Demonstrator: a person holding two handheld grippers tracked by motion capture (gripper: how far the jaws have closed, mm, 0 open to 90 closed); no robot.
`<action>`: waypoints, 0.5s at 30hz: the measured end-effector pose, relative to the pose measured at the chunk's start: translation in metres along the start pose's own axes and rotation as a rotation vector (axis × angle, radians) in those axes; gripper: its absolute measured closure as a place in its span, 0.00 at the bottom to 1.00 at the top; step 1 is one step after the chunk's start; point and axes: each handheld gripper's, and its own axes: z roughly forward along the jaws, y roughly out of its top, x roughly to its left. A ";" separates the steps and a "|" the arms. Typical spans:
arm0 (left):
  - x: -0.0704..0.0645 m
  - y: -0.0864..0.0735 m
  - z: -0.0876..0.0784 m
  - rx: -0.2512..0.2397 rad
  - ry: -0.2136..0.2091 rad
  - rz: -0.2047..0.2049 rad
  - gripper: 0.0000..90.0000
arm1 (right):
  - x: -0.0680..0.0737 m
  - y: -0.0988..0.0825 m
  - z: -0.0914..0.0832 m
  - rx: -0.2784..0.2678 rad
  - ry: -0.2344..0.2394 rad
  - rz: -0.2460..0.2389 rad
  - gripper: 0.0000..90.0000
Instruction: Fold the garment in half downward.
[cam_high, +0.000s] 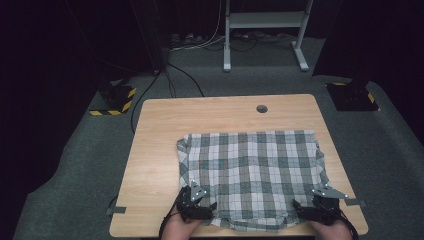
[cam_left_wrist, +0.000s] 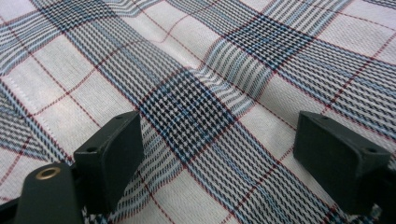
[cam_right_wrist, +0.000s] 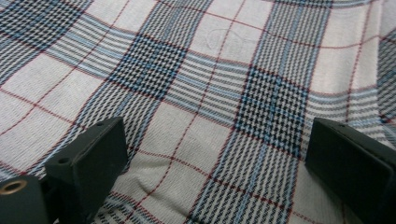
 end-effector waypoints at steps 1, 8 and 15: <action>-0.002 0.002 0.002 0.000 -0.005 0.004 0.18 | -0.003 -0.001 -0.001 0.000 -0.006 0.004 0.06; -0.015 0.016 0.014 0.008 -0.040 0.042 0.18 | -0.019 -0.006 -0.006 -0.001 -0.040 0.040 0.06; -0.024 0.023 0.021 0.011 -0.063 0.068 0.18 | -0.033 -0.011 -0.011 -0.010 -0.063 0.064 0.06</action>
